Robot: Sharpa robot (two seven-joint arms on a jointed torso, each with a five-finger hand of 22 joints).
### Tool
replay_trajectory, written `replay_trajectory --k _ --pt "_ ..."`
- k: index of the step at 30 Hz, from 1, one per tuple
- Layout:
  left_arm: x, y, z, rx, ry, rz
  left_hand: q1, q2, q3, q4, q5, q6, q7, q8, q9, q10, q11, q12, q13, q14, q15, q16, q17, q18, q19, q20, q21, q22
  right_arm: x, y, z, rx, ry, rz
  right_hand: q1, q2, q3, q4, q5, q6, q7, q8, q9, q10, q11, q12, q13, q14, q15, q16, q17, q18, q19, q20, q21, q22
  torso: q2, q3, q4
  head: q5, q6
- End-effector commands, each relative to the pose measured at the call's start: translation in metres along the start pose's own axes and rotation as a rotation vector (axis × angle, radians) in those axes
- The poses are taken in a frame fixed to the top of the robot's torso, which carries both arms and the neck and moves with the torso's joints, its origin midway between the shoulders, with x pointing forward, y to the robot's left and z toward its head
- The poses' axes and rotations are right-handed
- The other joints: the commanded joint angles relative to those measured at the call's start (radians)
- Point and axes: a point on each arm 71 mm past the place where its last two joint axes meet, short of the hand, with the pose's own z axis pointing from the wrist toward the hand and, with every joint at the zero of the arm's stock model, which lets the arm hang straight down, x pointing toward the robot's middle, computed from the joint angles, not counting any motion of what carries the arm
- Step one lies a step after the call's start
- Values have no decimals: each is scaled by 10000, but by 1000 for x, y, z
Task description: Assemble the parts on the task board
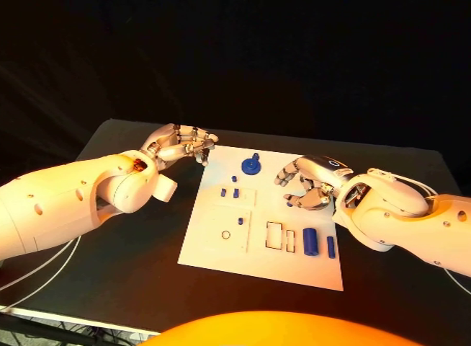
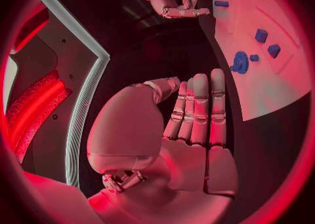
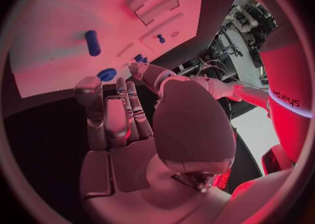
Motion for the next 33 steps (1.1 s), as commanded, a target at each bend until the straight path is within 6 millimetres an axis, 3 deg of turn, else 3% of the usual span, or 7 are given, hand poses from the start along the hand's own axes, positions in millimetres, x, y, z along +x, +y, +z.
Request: replay_trajectory --k 1,8,15,33 --pt "2 -1 1 89 175 -49 -11 37 -46 34 14 -29 12 -46 -9 58 3 -53 -10 39 12 -46 -16 138 64 -32 -34 -10 4 -9 0 265 865 -134 -9 -7 -108 -13 -48 -76 -37 -49 -16 -90 -1 -31 -7 45 25 19 -29 -72 -23 49 -110 133 18 15 7 -60 14" --pt "4 -1 1 87 203 -63 -11 37 -46 34 14 -29 12 -46 -9 58 3 -53 -10 39 12 -46 -16 138 64 -32 -34 -10 6 -17 2 495 1111 -357 14 -4 -188 -10 -45 -99 -38 -68 -19 -133 2 -21 -2 35 29 13 -44 -69 -28 52 -151 112 29 16 33 -75 6" --pt "3 -1 1 85 194 -62 -11 37 -46 34 14 -29 12 -46 -9 58 3 -53 -10 39 12 -46 -16 138 64 -32 -34 -10 10 -21 6 600 1327 -466 12 12 -270 17 -43 -101 -42 -76 -19 -117 -3 20 10 24 29 7 -59 -66 -33 55 -191 91 22 -10 21 -110 3" --pt "3 0 0 75 186 -76 -11 37 -46 34 14 -29 12 -46 -9 58 3 -53 -10 39 12 -46 -16 138 64 -32 -34 -10 21 -22 11 683 1713 -635 108 195 -307 108 -18 143 -44 26 36 174 -49 290 44 82 -9 123 119 -109 148 27 11 145 15 3 22 -92 24"
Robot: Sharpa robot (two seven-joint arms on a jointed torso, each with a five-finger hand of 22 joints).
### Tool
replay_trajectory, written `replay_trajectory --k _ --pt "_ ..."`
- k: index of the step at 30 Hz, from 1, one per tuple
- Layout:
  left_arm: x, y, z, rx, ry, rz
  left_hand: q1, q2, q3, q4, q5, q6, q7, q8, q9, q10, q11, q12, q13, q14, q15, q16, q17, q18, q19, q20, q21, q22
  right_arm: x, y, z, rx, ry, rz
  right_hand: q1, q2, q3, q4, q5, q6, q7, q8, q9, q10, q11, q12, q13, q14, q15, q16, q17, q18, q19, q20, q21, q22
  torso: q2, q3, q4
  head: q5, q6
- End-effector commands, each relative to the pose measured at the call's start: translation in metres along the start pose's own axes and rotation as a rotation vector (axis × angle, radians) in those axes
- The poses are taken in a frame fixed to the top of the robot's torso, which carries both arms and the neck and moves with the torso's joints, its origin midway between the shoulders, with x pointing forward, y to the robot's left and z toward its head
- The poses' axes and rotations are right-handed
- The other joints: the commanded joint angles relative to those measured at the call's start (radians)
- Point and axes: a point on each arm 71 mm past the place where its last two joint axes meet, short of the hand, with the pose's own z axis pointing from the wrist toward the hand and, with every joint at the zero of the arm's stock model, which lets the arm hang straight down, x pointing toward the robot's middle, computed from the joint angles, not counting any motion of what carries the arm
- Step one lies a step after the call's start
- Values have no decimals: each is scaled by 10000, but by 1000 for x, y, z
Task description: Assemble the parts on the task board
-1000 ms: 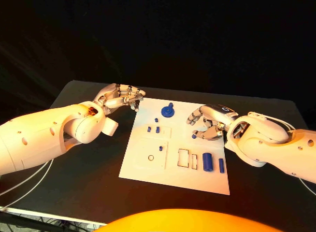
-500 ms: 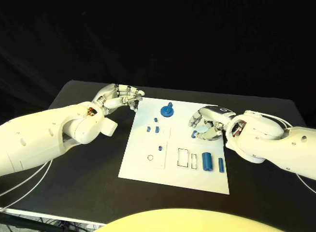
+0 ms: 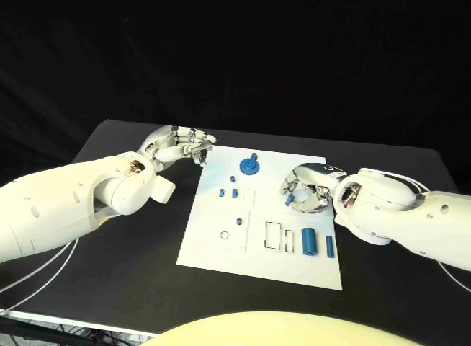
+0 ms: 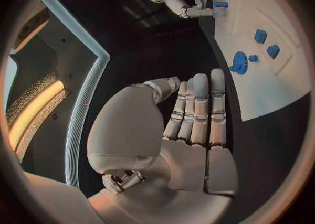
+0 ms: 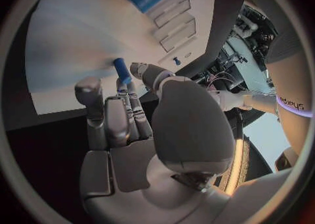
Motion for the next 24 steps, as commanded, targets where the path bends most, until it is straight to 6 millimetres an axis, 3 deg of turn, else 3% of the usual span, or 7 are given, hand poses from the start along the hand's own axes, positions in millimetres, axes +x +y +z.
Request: replay_trajectory --k 1,17,24 --pt "2 -1 0 86 157 -58 -11 37 -46 34 14 -29 12 -46 -11 58 4 -53 -12 39 12 -46 -16 139 65 -31 -34 -11 3 0 0 9 305 -220 -3 101 -10 53 -17 106 -5 75 21 146 -17 97 14 84 -15 67 20 -118 143 -15 138 165 -4 4 3 -11 11" --pt "1 0 0 4 206 -94 3 38 -60 59 12 -22 7 -48 -20 75 -1 -55 -32 44 8 -64 -22 141 83 -30 -75 -43 3 -3 3 146 218 -310 -6 338 250 254 -10 466 -31 248 113 474 -78 248 -19 98 -71 97 53 -154 301 -71 286 226 9 13 10 -49 37" --pt "-1 0 0 -29 182 -86 -7 39 -67 73 10 -21 10 -49 -22 75 2 -57 -37 44 10 -68 -23 140 84 -29 -84 -49 3 -3 4 139 153 -484 47 335 319 233 -11 496 -27 267 125 403 -65 200 -38 78 -70 61 -19 -137 265 -79 179 194 2 4 -4 -63 51"
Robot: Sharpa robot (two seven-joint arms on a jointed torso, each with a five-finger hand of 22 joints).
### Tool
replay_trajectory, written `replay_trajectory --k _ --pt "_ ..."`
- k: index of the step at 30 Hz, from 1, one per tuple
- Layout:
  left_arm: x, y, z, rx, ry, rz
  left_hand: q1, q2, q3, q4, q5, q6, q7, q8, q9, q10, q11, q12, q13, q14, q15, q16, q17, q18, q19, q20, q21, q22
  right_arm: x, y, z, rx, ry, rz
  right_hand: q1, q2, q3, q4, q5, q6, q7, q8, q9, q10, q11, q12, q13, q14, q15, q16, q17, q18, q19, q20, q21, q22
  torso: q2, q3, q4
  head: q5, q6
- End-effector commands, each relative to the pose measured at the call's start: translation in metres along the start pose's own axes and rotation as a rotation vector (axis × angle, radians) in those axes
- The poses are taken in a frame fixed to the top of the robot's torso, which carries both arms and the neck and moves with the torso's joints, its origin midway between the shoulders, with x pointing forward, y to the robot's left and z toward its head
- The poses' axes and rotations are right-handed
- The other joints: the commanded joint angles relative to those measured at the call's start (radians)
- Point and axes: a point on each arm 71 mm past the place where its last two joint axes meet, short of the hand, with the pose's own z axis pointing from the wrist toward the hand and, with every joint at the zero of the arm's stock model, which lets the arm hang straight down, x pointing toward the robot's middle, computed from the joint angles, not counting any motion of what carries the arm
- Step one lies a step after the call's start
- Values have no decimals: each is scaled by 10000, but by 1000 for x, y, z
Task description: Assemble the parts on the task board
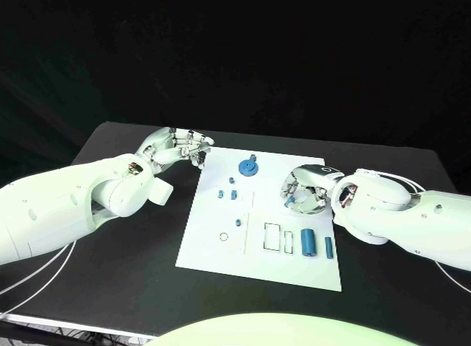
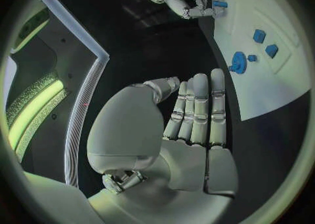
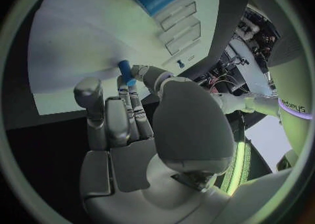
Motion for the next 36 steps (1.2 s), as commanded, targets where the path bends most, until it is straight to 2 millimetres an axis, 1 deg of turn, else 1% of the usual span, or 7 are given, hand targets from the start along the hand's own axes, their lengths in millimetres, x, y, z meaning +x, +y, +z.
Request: replay_trajectory --k 1,5,19,24,28,32,36 --pt "1 -1 0 29 175 -79 -6 39 -26 32 10 -21 10 -49 -12 75 2 -57 -15 43 10 -68 -11 140 48 7 -45 -9 1 0 0 -23 51 -282 59 47 89 -2 -13 77 6 40 14 -24 40 -58 -16 37 -30 13 -26 -135 25 -24 -68 183 -3 -7 -8 -6 1" --pt "1 0 0 19 170 -77 -6 39 -26 32 10 -21 10 -49 -12 75 2 -57 -15 43 10 -68 -11 140 48 7 -45 -9 2 0 0 -13 50 -329 18 -58 98 23 -23 68 38 40 20 -251 92 -179 -31 22 11 -10 -64 -125 -27 -3 -197 148 -5 -7 -2 -21 9" --pt "1 0 0 -6 191 -83 -32 36 -40 67 9 -31 15 -57 -19 73 8 -64 -25 42 16 -77 -14 138 52 11 -65 -23 2 -1 1 60 78 -358 12 -59 102 36 -23 88 41 52 27 -304 102 -204 -31 18 19 -16 -76 -125 -31 5 -210 145 -7 -17 -4 -54 6" --pt "1 0 0 -21 202 -87 -41 36 -45 80 8 -34 17 -60 -22 72 10 -66 -28 41 17 -79 -15 138 53 12 -71 -28 2 -1 1 84 66 -350 -14 -39 106 76 -25 117 53 70 36 -376 117 -236 -31 8 32 -35 -115 -119 -48 16 -258 130 -6 -7 -1 -57 7" --pt "1 0 0 -28 204 -87 -41 36 -45 80 8 -34 17 -60 -22 72 10 -66 -28 41 17 -79 -15 138 53 12 -71 -28 3 -1 1 109 77 -339 -1 -10 117 102 -26 155 72 94 50 -521 142 -304 -34 -84 48 -212 -448 -84 -120 33 -464 57 -4 -11 -11 -93 -2" --pt "1 0 0 -26 218 -92 -49 40 -46 93 9 -36 18 -62 -24 72 11 -68 -31 42 19 -81 -15 137 54 13 -78 -32 3 -1 1 98 80 -304 8 5 120 109 -26 174 79 105 57 -558 149 -322 -33 -105 54 -246 -496 -84 -116 38 -468 54 3 -10 -15 -103 4" --pt "2 0 0 -29 229 -96 -49 40 -46 93 9 -36 18 -62 -24 72 11 -68 -31 42 19 -81 -15 137 54 13 -78 -32 3 0 0 67 41 -227 3 103 159 172 -26 223 67 137 78 -358 123 -226 1 -69 41 -196 -374 -108 -23 41 -314 107 -2 0 -6 -112 -2"
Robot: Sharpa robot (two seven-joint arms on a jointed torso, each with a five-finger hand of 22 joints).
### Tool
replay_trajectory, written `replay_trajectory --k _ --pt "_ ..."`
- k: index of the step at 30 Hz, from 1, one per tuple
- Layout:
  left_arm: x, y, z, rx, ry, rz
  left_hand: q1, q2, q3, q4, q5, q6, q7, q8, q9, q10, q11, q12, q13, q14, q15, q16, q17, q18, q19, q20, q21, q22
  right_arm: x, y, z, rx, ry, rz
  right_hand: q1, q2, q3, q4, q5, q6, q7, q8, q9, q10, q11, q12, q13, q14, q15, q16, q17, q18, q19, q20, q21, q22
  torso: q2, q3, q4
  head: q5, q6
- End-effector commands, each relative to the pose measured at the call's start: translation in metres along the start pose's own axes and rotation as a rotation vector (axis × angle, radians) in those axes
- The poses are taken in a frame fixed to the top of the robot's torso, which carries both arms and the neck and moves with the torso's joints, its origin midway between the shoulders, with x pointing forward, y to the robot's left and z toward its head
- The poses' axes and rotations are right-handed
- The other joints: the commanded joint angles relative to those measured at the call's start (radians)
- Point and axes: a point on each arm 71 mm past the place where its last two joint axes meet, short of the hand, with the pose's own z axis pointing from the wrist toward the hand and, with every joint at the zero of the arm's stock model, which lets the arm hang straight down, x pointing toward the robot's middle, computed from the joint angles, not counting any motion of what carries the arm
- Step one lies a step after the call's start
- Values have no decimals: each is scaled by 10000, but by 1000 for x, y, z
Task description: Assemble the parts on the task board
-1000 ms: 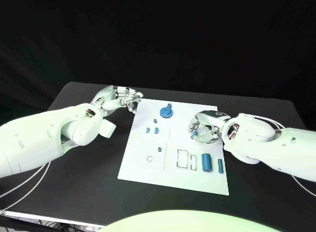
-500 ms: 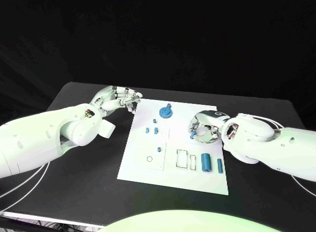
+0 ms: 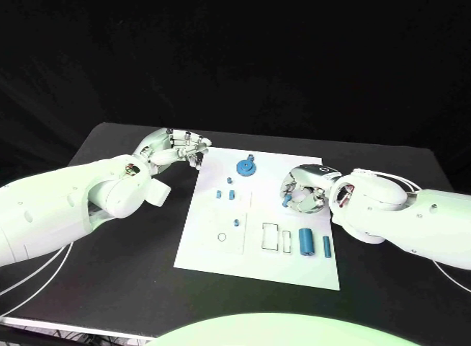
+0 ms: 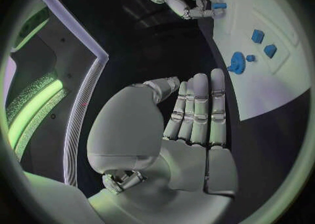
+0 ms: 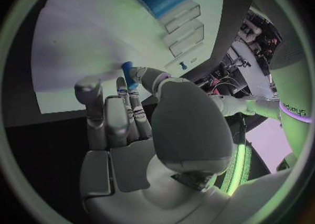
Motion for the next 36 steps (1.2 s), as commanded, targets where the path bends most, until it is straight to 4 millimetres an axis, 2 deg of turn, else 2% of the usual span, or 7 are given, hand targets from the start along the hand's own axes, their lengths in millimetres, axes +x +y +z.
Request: replay_trajectory --k 1,3,6,10,18,29,36 --pt "2 -1 1 53 186 -81 -49 40 -5 52 9 -36 18 -62 -13 72 11 -68 -9 42 19 -43 -17 137 54 13 -40 -9 1 2 0 -61 34 2 2 113 23 96 -26 106 1 63 24 205 -26 84 22 -2 -23 34 88 -111 52 -18 135 121 3 7 10 -13 -1" --pt "2 -1 1 52 183 -79 -49 40 -5 52 9 -36 18 -62 -13 72 11 -68 -9 42 19 -43 -17 137 54 13 -40 -9 1 2 0 -86 2 58 6 199 80 147 -30 192 -62 127 70 685 -126 270 59 73 -97 141 274 -147 188 -64 375 212 2 7 10 -17 2" --pt "2 -1 1 52 187 -81 -49 40 -5 52 9 -36 18 -62 -13 72 11 -68 -9 42 19 -43 -17 137 54 13 -40 -9 0 2 0 -80 -75 128 60 517 191 237 -19 339 -233 254 167 1556 -373 646 182 176 -285 310 571 -192 351 -200 678 336 -2 2 9 -19 3" --pt "2 -1 1 51 191 -82 -49 40 -5 52 9 -36 18 -62 -13 72 11 -68 -9 42 19 -43 -17 137 54 13 -40 -9 0 2 -1 -51 -178 160 181 609 410 159 -14 572 -373 463 344 2148 -563 871 301 243 -447 421 765 -245 497 -370 955 478 -2 -2 6 -25 -1" --pt "2 -1 1 42 186 -81 -63 53 -7 82 11 -39 18 -66 -18 73 12 -71 -15 43 22 -47 -18 137 58 16 -56 -21 -1 3 -1 -77 -432 228 279 675 635 47 -1 690 -447 632 529 2447 -650 941 395 299 -531 528 960 -302 632 -466 1266 639 1 -3 10 -48 -7" --pt "2 -1 1 35 158 -71 -61 60 -4 90 13 -44 17 -70 -21 74 10 -72 -19 44 22 -50 -19 138 61 17 -64 -27 -9 8 -9 -138 -576 647 296 655 696 6 -2 702 -457 663 571 2479 -661 933 410 304 -544 536 968 -308 647 -485 1303 668 -23 -19 5 -102 40" --pt "2 -1 1 84 135 -65 -54 65 -1 94 15 -49 17 -74 -24 75 9 -72 -22 45 21 -51 -19 138 65 17 -72 -33 -23 26 -21 -683 -881 998 308 619 721 -32 -5 704 -455 678 594 2482 -663 919 416 305 -550 541 974 -298 628 -494 1254 663 -33 -24 4 -130 80"
